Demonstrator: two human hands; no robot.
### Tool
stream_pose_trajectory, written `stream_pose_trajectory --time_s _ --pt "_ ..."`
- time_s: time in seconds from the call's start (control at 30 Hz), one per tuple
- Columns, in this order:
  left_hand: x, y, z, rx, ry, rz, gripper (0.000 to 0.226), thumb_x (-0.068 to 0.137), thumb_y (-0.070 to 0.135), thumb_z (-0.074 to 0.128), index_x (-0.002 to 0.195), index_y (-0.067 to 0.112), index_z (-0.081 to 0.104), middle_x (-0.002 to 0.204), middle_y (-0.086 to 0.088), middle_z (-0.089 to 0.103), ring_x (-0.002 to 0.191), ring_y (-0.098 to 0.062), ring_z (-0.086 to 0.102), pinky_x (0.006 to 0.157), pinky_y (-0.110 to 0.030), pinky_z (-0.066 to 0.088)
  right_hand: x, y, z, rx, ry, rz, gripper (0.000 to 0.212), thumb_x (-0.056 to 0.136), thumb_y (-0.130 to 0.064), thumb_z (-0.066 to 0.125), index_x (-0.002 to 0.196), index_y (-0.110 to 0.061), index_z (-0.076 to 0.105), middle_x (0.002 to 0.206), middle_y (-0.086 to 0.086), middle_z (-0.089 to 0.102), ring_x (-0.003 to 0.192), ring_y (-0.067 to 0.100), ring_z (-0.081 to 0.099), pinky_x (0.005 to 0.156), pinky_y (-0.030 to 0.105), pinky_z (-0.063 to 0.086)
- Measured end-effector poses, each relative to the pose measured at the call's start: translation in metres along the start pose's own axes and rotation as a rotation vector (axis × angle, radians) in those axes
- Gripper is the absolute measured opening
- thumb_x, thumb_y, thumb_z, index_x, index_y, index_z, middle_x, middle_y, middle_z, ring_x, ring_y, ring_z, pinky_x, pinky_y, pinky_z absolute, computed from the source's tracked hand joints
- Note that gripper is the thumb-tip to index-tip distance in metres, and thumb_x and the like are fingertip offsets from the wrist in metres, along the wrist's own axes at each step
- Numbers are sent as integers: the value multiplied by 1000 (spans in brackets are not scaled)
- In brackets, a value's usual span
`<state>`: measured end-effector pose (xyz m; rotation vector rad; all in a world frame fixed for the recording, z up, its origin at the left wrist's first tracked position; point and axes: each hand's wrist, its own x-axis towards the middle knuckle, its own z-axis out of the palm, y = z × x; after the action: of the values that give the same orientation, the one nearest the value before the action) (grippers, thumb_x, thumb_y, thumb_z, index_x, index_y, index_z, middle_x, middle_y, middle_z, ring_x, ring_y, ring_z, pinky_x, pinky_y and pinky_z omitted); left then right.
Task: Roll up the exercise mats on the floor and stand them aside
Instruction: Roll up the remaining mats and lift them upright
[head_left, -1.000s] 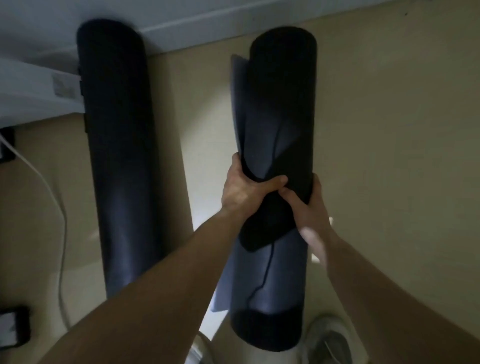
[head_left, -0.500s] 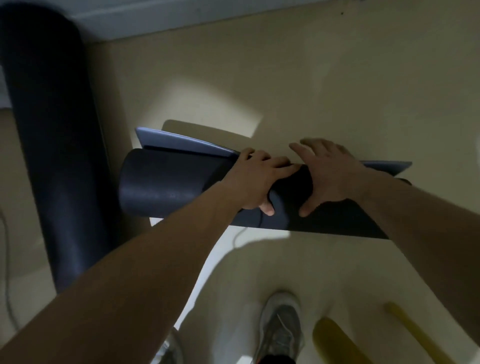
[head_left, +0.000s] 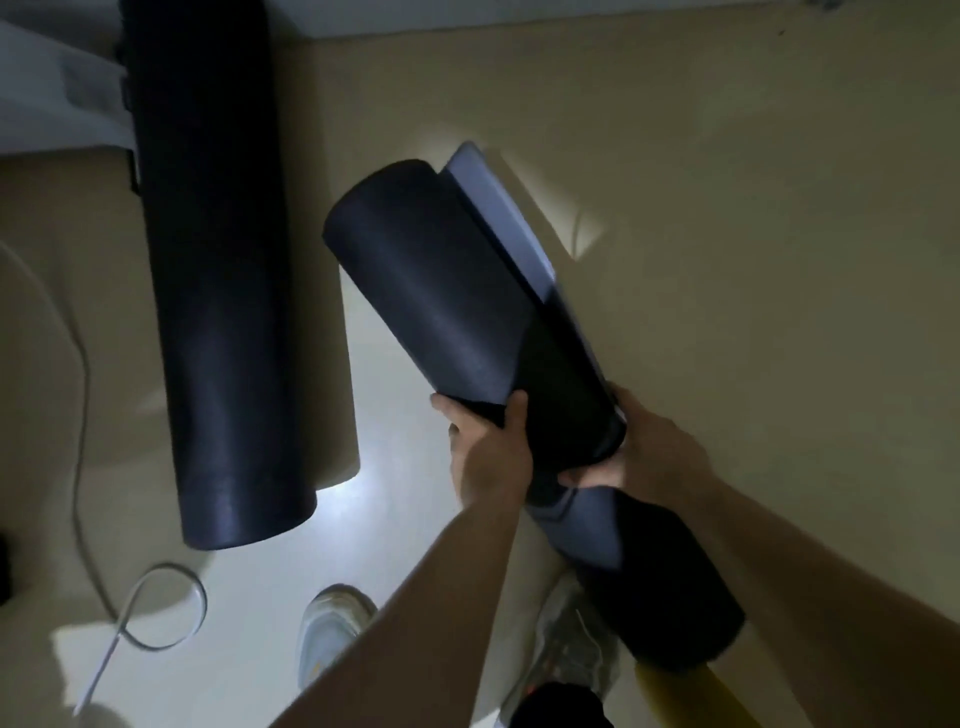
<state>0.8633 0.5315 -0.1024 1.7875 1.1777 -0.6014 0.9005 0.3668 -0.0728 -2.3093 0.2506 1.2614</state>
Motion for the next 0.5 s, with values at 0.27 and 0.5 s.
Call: stream_pose_trajectory --time_s 0.27,0.5 --pt "48 28 -64 -89 23 272 124 59 73 78 155 51 2 152 8 51 133 -31 53 108 -51 48 49 -79 11 183 87 -123 117 54 -58 94 152 -34 34 143 0 58 128 29 58 101 38 46" --pt "96 46 -128 246 28 437 122 73 60 82 163 35 4 170 9 16 149 -30 26 122 -35 20 72 -137 69 664 121 -84 94 58 -39 100 138 -30 52 130 -7 67 115 18 67 101 42 54"
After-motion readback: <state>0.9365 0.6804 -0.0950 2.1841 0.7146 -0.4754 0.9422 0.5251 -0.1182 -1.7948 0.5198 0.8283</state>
